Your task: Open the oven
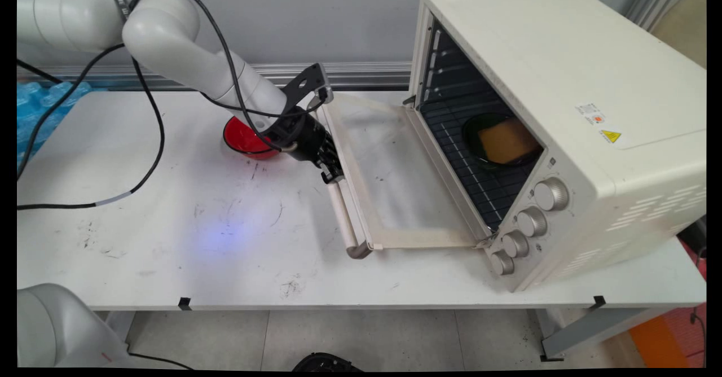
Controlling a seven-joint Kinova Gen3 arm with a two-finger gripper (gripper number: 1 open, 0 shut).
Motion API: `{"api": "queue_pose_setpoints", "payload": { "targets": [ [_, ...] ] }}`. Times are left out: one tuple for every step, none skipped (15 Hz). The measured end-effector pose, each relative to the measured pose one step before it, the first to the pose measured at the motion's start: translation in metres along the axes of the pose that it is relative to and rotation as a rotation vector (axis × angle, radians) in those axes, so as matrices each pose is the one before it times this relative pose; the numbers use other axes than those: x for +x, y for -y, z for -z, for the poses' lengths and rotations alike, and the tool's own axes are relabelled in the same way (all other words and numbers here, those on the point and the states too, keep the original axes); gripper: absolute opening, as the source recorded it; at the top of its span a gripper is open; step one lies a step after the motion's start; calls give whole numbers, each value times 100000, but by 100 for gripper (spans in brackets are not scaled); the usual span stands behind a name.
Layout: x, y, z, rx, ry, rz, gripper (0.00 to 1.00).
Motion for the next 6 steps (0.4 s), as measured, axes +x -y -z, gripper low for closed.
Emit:
{"api": "queue_pose_setpoints", "payload": {
  "targets": [
    [-173,-14,25,182,-452,39,0],
    [-163,11,-21,302,-689,4,0],
    [-192,2,-4,322,-782,2,0],
    [-184,-4,-8,254,-713,18,0],
    [-141,-4,-14,191,-543,21,0],
    [-85,-2,3,143,-387,50,0]
  ]
}}
